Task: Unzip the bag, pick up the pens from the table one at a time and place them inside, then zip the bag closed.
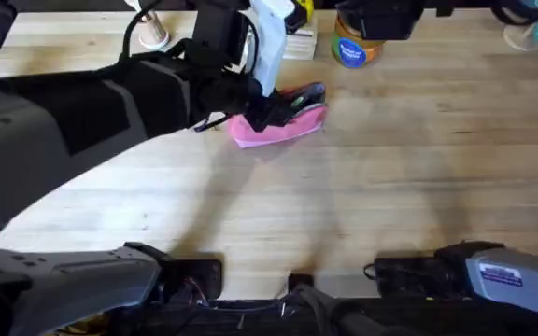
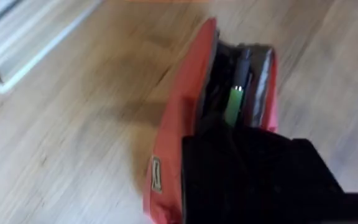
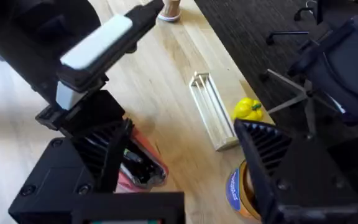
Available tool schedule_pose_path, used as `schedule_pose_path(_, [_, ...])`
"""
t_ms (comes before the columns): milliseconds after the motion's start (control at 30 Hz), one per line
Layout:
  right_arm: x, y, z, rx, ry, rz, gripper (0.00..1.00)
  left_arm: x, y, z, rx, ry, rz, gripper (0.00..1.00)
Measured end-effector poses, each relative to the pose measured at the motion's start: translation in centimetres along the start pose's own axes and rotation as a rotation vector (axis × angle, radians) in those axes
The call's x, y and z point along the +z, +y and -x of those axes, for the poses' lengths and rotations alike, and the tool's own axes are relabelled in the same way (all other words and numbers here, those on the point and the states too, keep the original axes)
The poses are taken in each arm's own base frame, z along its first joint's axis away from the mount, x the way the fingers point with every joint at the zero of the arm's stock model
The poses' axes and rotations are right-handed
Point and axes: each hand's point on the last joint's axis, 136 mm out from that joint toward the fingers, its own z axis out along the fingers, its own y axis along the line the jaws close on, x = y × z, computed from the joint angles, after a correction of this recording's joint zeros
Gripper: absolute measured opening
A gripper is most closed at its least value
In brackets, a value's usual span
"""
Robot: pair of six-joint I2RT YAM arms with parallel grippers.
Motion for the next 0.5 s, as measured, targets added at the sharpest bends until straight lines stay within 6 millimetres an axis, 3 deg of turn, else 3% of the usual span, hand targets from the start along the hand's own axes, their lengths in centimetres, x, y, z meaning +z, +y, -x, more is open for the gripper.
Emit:
schedule_pose_path(133, [0.0, 0.0, 0.0, 0.0, 0.0, 0.0, 0.998, 0.0, 1.1, -2.4, -0.017, 0.112, 0.08, 0.041])
schedule_pose_path(333, [0.0, 0.0, 0.0, 0.0, 0.0, 0.0, 0.998, -0.2, 1.7, -3.0, -0.009, 0.15, 0.127, 0.041])
schedule_pose_path(367, [0.0, 0.0, 0.0, 0.0, 0.0, 0.0, 0.998, -0.2, 1.9, -3.0, -0.007, 0.153, 0.133, 0.08])
schedule_pose_path(500, [0.0, 0.0, 0.0, 0.0, 0.0, 0.0, 0.998, -0.2, 2.1, -3.2, 0.001, 0.161, 0.145, 0.7])
